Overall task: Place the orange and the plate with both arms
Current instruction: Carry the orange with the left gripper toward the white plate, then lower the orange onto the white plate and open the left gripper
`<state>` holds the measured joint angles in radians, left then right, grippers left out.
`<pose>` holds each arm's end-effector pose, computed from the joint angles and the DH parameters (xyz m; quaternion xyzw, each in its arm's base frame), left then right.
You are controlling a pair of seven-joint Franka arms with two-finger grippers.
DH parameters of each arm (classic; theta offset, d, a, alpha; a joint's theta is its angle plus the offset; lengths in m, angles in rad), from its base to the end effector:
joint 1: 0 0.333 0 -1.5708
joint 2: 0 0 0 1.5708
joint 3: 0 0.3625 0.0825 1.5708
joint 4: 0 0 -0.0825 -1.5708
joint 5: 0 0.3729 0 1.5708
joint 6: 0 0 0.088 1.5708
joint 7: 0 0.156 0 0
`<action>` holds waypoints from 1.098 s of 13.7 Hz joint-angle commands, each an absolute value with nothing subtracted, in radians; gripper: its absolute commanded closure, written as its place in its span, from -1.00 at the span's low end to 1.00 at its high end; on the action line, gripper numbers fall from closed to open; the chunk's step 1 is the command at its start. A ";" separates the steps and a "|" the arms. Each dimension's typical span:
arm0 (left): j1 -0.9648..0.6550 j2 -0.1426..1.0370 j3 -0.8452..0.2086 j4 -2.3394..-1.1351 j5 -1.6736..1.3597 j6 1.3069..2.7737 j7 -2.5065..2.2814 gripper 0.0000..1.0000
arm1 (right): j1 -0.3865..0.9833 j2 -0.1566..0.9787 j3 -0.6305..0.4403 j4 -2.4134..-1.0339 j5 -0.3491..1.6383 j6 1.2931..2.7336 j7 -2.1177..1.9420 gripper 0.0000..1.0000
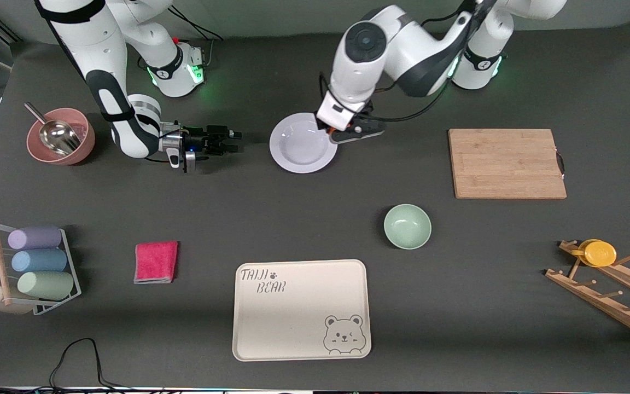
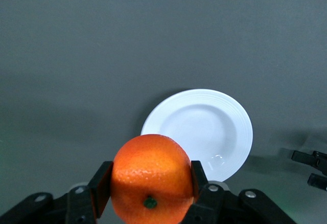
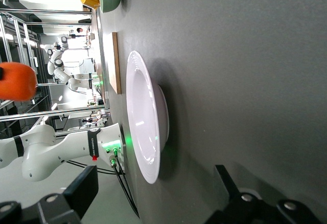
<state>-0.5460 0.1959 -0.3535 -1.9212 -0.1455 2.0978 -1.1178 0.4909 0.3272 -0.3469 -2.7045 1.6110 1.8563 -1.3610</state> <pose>0.3680 -0.4711 0.4002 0.9843 0.1478 -0.0840 0.0474 0.3183 0.1590 0.1546 -0.8299 -0.0055 0.0413 0.5564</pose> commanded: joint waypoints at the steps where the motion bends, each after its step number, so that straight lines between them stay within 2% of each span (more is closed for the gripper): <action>1: -0.613 0.242 -0.337 -1.885 -0.088 2.136 -1.276 1.00 | 0.494 0.356 -0.353 -2.692 1.637 1.835 -1.391 -1.00; 4: -0.698 0.333 -0.337 -1.884 0.020 2.248 -1.487 1.00 | 0.494 0.367 -0.351 -2.691 1.637 1.833 -1.391 -1.00; 7: -0.750 0.408 -0.337 -1.882 0.124 2.298 -1.563 1.00 | 0.494 0.374 -0.351 -2.689 1.637 1.833 -1.391 -0.96; 9: -0.771 0.454 -0.337 -1.879 0.127 2.362 -1.577 1.00 | 0.494 0.374 -0.353 -2.689 1.637 1.833 -1.391 -0.73; 13: -0.784 0.517 -0.334 -1.871 0.233 2.436 -1.580 1.00 | 0.494 0.374 -0.353 -2.689 1.637 1.832 -1.391 -0.11; 15: -0.787 0.534 -0.334 -1.871 0.248 2.437 -1.595 1.00 | 0.494 0.373 -0.353 -2.689 1.637 1.832 -1.391 -0.01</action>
<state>-0.7620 0.5157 -0.3488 -1.8985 0.2135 2.4385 -1.5599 0.4905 0.3577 -0.3471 -2.6959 1.6112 1.8474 -1.3611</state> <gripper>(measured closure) 0.335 0.463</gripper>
